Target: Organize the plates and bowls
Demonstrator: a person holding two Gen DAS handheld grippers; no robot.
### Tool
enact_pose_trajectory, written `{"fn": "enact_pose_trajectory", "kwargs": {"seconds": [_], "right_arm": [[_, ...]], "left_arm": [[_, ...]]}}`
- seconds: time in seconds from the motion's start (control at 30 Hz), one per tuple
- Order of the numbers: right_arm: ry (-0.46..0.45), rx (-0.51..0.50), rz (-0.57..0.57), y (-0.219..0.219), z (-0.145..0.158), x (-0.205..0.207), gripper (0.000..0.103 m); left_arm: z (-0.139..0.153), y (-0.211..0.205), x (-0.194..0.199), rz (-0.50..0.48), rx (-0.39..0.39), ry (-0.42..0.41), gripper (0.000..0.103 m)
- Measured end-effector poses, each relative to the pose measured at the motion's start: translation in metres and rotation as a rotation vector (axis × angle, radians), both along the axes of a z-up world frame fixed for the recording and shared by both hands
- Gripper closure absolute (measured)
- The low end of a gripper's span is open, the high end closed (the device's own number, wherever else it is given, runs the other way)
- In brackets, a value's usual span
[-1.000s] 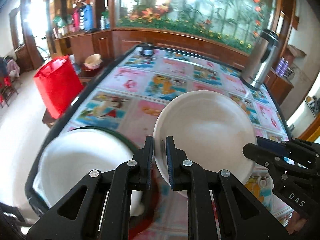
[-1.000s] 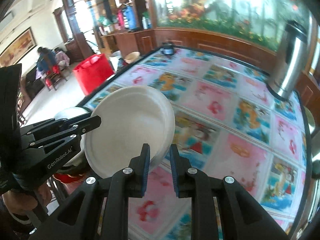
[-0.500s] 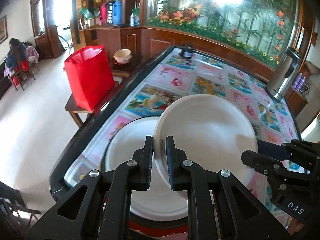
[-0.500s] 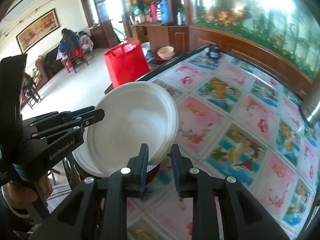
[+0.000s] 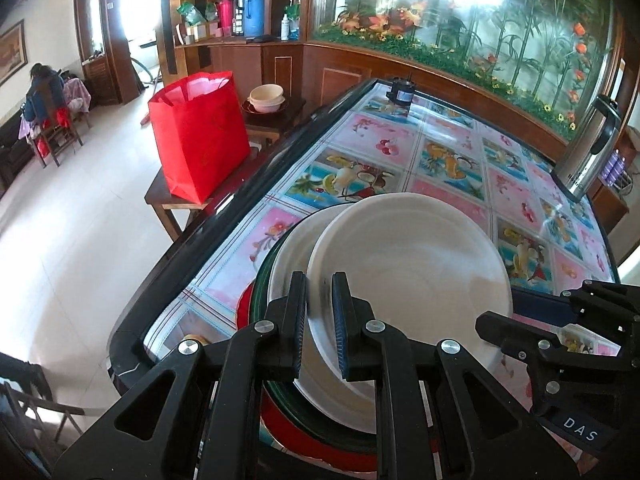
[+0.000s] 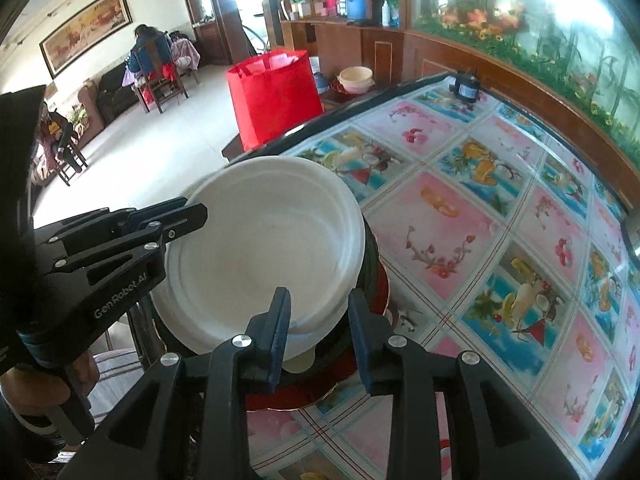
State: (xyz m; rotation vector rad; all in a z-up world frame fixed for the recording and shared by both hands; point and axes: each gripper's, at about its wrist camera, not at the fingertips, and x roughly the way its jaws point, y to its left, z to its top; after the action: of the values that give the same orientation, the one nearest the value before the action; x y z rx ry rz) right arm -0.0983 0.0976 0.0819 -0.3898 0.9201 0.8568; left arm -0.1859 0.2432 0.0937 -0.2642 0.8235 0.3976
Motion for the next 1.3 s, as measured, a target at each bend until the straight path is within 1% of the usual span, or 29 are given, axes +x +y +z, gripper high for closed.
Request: {"fn": "enact_pose_trajectory", "kwargs": {"seconds": [0.17,0.23,0.5,0.7,0.73,0.83,1.0,1.1,1.17,1.2,1.23,1.27,1.3], "right_arm": [[0.009,-0.016,0.003,0.005,-0.004,-0.002,0.072],[0.01,-0.024,0.006,0.007,-0.007,-0.003,0.071],[0.02,-0.028,-0.002,0.008,-0.011,-0.003,0.069],[0.029,-0.02,-0.005,0.007,-0.013,-0.002,0.067],[0.028,-0.018,-0.005,0.006,-0.012,-0.003,0.066],[0.023,-0.015,-0.011,0.005,-0.011,-0.002,0.057],[0.028,0.008,-0.026,0.001,-0.009,-0.001,0.053],[0.015,0.028,-0.042,-0.002,-0.005,-0.004,0.048],[0.002,0.047,-0.045,-0.004,-0.001,-0.007,0.038],[-0.007,0.055,-0.052,-0.005,0.001,-0.009,0.036],[-0.017,0.064,-0.061,-0.006,0.003,-0.011,0.03],[-0.026,0.08,-0.073,-0.008,0.005,-0.012,0.023],[-0.037,0.093,-0.084,-0.01,0.006,-0.014,0.021]], "left_arm": [[-0.005,0.002,0.001,0.011,0.006,0.003,0.09],[-0.009,0.003,0.002,0.014,0.002,0.008,0.09],[-0.012,0.004,0.002,0.014,0.01,0.003,0.09],[-0.014,0.005,0.004,0.013,0.012,-0.007,0.09],[-0.015,0.006,0.005,0.014,0.011,-0.008,0.09],[-0.015,0.008,0.004,0.02,0.001,-0.021,0.09],[-0.014,0.006,0.004,0.025,0.02,-0.023,0.09],[-0.009,0.007,0.001,0.042,0.036,-0.034,0.09],[-0.006,0.007,-0.001,0.051,0.037,-0.053,0.086],[-0.003,0.007,-0.003,0.064,0.044,-0.062,0.076],[0.0,0.007,-0.007,0.083,0.061,-0.079,0.062],[0.003,0.007,-0.011,0.088,0.066,-0.106,0.057],[0.005,0.007,-0.014,0.089,0.065,-0.13,0.055]]}}
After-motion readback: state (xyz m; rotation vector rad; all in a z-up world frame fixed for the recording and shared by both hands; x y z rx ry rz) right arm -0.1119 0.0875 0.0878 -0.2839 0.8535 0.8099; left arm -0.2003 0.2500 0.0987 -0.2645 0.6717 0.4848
